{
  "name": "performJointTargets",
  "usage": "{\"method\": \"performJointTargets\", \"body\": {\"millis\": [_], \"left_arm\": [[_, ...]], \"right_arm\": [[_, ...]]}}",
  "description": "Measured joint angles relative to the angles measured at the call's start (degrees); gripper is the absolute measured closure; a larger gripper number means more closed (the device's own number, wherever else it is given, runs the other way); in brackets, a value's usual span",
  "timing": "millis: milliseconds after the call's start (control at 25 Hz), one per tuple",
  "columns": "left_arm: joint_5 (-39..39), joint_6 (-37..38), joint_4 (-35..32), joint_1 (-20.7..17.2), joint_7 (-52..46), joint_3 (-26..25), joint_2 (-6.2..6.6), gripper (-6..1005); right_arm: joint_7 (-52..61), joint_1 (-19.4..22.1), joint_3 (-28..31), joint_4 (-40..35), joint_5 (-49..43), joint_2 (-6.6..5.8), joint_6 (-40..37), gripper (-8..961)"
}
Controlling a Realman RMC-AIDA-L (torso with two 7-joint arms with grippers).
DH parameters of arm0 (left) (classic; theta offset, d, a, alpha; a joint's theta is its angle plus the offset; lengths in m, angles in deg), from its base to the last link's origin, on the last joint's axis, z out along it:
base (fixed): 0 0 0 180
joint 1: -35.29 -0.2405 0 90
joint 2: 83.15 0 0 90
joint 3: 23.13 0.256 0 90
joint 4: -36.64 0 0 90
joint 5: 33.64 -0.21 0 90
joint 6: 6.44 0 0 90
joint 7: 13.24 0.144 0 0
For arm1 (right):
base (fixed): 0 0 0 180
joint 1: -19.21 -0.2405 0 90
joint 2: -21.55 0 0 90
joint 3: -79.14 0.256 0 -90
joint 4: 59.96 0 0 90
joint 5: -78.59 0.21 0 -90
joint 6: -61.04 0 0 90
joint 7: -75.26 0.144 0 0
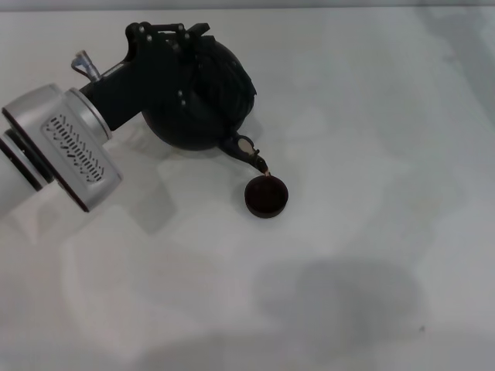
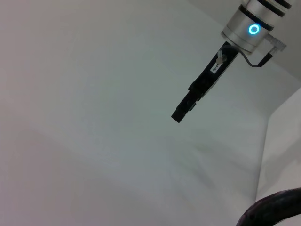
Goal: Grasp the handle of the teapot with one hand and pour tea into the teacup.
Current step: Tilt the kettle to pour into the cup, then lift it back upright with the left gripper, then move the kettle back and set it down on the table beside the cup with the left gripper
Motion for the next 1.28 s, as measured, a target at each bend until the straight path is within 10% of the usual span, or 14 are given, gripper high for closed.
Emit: {"method": "performJointTargets", "body": {"millis": [440,1280], "left_arm": [[0.7,1.3,-0.8,-0.9,-9.3,-0.2,-0.25,917],[25.8,-1.9,-8.4,-11.9,-29.5,-0.2,-0.92,876]], "right_arm": [[0.0,0.2,0.0,0.1,0.0,-0.24,0.0,119],[-0.5,0.5,0.2,0.1,0.0,-0.44,0.0,118]]}}
